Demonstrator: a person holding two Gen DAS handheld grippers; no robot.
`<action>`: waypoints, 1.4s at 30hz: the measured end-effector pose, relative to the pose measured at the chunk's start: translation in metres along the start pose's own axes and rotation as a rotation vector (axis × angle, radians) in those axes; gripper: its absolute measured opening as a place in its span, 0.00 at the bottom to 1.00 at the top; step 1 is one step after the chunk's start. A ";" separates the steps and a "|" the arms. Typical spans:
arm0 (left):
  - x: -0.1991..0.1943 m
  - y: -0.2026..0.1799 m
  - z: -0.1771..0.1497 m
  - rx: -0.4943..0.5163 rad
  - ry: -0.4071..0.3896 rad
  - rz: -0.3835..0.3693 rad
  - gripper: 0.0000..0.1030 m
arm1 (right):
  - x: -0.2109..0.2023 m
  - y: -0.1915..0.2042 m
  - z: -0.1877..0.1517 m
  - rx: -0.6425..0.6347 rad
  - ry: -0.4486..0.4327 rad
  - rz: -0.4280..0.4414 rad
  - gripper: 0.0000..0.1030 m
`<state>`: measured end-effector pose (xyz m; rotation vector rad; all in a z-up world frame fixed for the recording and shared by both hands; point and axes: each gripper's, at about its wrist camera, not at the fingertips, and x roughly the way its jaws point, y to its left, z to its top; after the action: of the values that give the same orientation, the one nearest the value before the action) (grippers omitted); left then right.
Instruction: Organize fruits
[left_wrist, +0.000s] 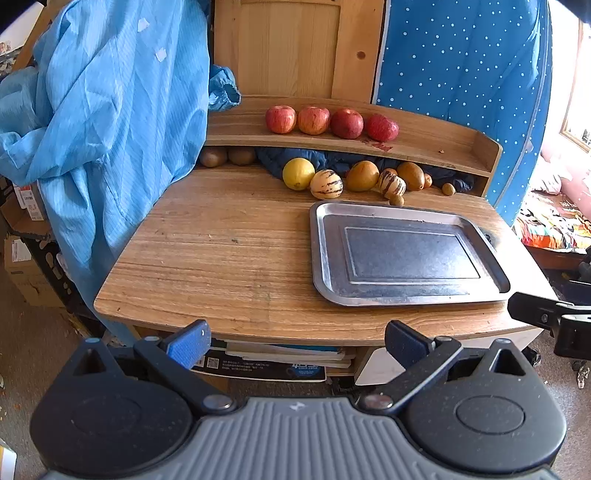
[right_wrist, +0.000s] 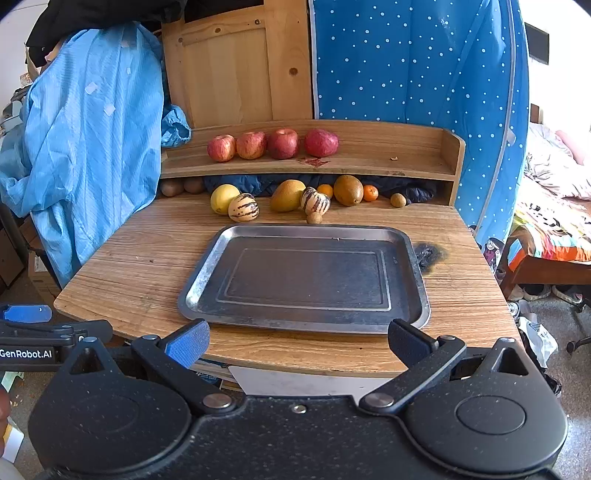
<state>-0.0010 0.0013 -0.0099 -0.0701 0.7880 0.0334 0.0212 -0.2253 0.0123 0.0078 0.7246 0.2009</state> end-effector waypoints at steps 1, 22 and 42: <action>0.003 -0.001 -0.001 0.000 0.002 0.000 0.99 | 0.001 -0.001 0.000 0.001 0.001 0.000 0.99; 0.020 -0.008 0.011 -0.006 0.049 -0.004 0.99 | 0.016 -0.012 0.004 0.019 0.037 -0.001 0.99; 0.064 -0.036 0.026 -0.006 0.129 -0.015 0.99 | 0.061 -0.050 0.015 0.044 0.115 0.028 0.99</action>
<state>0.0647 -0.0325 -0.0353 -0.0840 0.9168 0.0171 0.0850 -0.2617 -0.0204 0.0487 0.8440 0.2130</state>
